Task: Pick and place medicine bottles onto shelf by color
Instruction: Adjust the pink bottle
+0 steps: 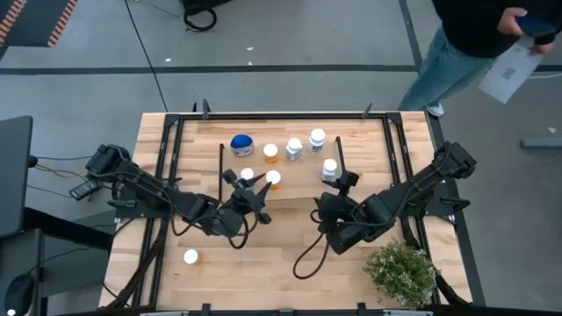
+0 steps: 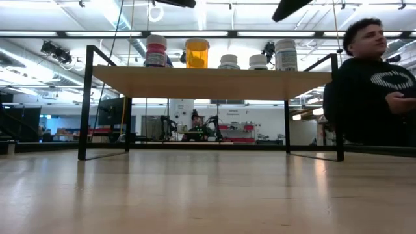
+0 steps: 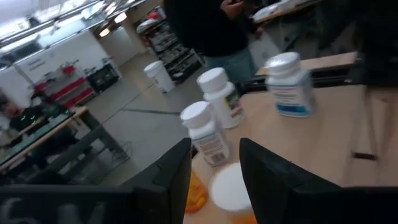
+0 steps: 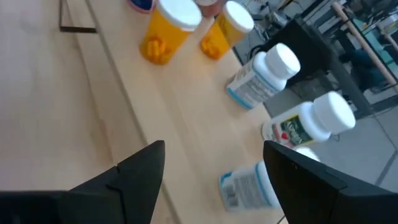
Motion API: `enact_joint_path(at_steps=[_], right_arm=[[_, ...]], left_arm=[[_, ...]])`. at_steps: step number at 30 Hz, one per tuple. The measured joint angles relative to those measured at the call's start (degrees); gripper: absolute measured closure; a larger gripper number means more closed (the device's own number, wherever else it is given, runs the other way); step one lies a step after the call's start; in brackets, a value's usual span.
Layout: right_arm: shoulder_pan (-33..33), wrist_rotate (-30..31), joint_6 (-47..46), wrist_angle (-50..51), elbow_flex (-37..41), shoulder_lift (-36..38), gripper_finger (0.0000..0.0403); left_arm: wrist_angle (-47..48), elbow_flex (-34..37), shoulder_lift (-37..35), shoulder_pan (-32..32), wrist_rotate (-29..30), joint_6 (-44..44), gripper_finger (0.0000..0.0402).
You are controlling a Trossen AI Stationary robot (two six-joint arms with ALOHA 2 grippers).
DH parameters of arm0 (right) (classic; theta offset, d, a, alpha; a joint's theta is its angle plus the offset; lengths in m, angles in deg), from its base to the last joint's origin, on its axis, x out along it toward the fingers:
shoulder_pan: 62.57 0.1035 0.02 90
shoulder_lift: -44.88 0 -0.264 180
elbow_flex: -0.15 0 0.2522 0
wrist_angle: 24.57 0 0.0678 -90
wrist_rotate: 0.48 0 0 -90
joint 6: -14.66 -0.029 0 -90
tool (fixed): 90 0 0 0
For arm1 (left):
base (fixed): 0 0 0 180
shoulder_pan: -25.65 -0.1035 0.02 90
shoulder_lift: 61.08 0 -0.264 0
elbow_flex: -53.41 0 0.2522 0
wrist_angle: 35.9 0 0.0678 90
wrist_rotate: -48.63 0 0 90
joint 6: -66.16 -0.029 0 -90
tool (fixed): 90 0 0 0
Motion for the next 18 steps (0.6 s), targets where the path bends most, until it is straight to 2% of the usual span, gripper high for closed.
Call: enact_joint_path(at_steps=[4, 11, 18], right_arm=[[2.2, 1.8, -2.9, 0.6, 0.0, 0.0, 0.0122], [4.4, 4.7, -4.8, 0.7, 0.0, 0.0, 0.0122], [4.7, 5.2, -4.8, 0.7, 0.0, 0.0, 0.0122]], left_arm=[[-0.1, 0.0, 0.0, 0.0, -0.2, -1.2, 0.027], [4.9, 0.0, 0.0, -2.1, -2.0, 9.5, 0.0282], [10.7, 0.0, 0.0, -3.2, -3.0, 15.5, 0.0291]])
